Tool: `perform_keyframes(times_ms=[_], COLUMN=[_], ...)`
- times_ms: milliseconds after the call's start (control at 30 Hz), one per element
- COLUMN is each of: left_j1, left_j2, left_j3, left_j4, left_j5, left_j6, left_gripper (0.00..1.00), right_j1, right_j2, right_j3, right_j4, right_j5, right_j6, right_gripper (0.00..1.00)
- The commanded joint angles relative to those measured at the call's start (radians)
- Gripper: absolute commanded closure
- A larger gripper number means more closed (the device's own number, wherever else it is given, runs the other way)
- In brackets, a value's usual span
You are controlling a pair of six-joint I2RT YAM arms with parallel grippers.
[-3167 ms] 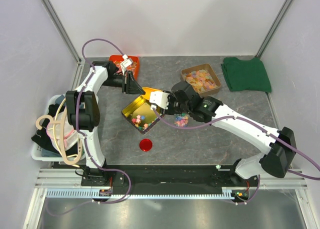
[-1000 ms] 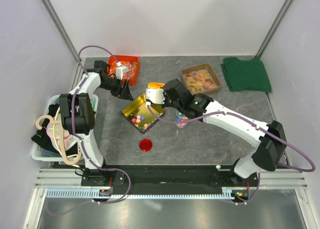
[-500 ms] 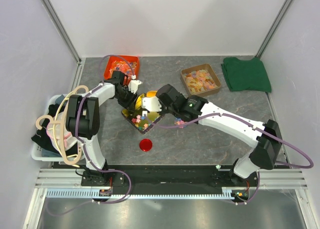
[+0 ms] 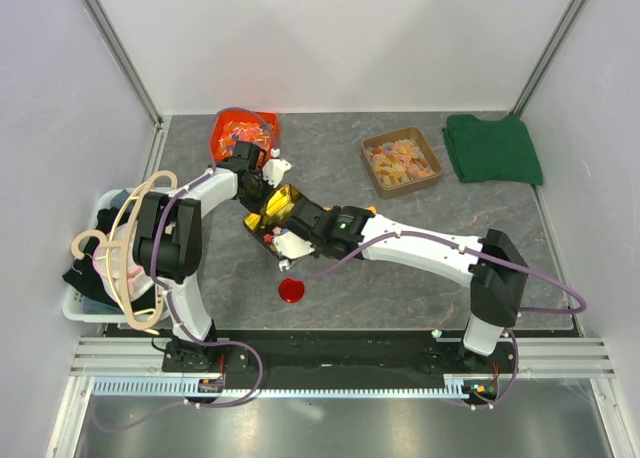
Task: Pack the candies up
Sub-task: Scoop the fake candies from the storage box.
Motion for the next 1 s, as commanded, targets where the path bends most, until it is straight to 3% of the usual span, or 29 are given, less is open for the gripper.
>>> perform_keyframes(times_ms=[0,200,667,967], left_j1=[-0.040,-0.097,-0.193,-0.224], left_j2=[-0.099,-0.185,-0.273,-0.354], left_j3=[0.010,0.008,-0.148,-0.185], left_j4=[0.067,0.121,0.268,0.359], left_j5=[-0.084,-0.144,-0.244,-0.259], left_j6=[0.050,0.128,0.288,0.323], left_gripper=[0.98,0.98,0.98,0.98], right_j1=[0.016,0.019,0.021,0.034], right_j2=[0.044,0.105,0.153,0.148], right_j3=[0.055,0.078,0.056,0.012], right_j4=[-0.033,-0.031,0.082,0.052], right_j5=[0.124,0.206,0.344,0.309], right_j6=[-0.071,-0.128,-0.225,-0.225], right_gripper=[1.00,1.00,1.00,1.00])
